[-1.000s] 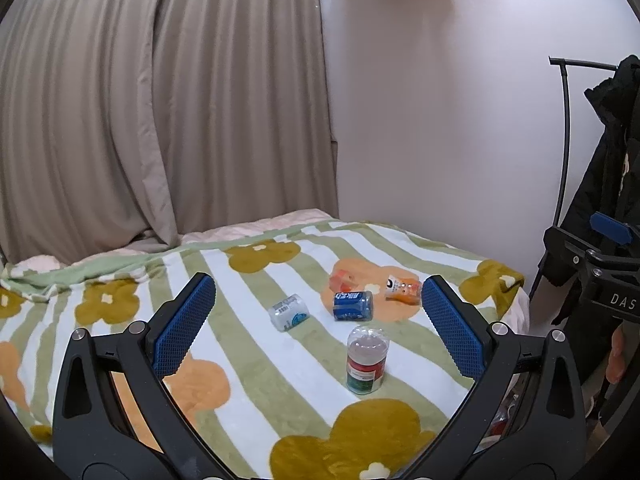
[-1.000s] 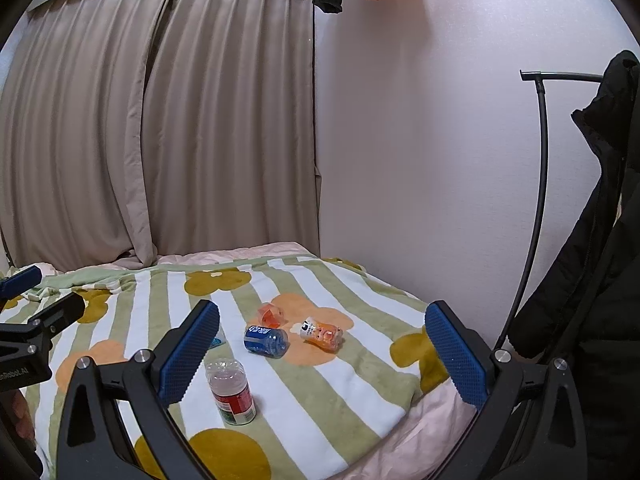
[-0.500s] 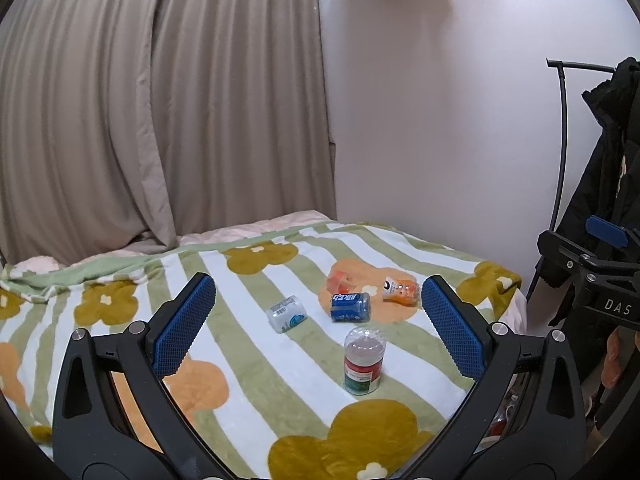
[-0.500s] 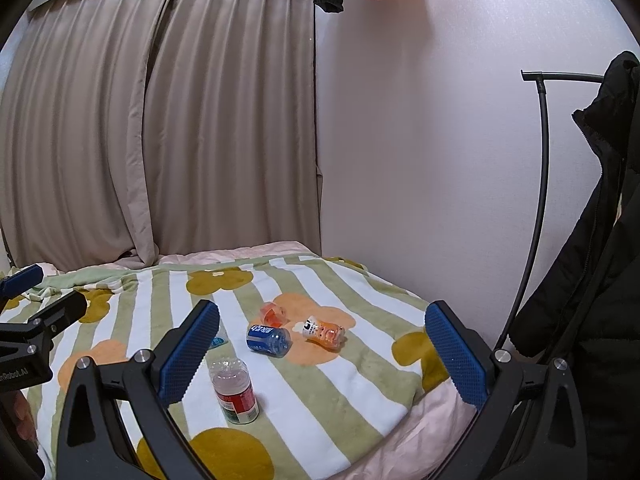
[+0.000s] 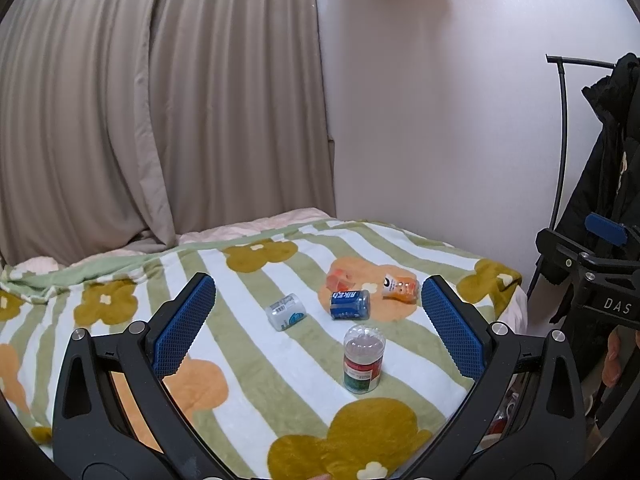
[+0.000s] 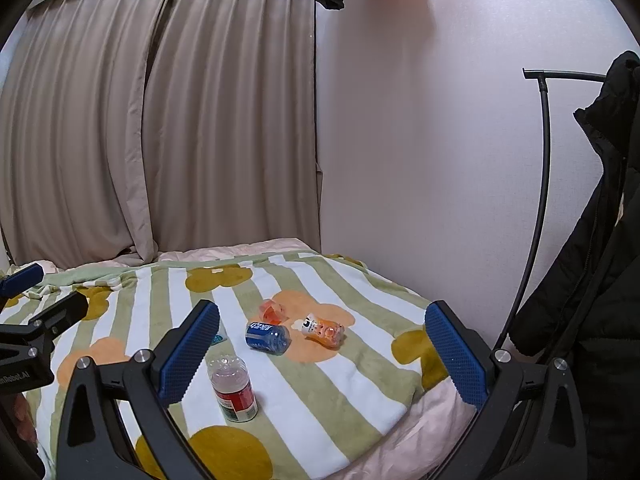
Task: Flip cup upside down
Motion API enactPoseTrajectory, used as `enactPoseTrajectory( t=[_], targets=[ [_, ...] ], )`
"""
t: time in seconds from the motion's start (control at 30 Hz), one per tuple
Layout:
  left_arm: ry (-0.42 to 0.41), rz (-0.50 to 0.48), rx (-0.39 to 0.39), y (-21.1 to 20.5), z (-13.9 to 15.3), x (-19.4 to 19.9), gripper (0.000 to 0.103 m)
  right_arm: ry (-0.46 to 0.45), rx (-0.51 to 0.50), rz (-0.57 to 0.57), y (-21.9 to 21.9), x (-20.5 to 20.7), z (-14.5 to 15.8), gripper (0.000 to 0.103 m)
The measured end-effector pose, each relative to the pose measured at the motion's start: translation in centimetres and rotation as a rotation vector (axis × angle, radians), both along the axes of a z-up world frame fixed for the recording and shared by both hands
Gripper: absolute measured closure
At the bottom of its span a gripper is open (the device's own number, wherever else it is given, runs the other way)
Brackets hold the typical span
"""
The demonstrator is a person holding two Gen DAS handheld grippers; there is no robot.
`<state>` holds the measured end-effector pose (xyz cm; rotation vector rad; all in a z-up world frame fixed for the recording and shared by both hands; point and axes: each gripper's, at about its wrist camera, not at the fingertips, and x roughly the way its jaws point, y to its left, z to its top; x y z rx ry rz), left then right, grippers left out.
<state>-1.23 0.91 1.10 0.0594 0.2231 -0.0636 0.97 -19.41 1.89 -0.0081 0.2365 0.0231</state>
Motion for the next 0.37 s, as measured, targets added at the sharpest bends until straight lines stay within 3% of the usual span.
enactPoseTrajectory(
  t=[0.37],
  targets=[
    [-0.04,0.025,0.001,0.37,-0.09,-0.66,0.0,0.002,0.001,0.005,0.14,-0.08,-0.29,0.0]
  ],
)
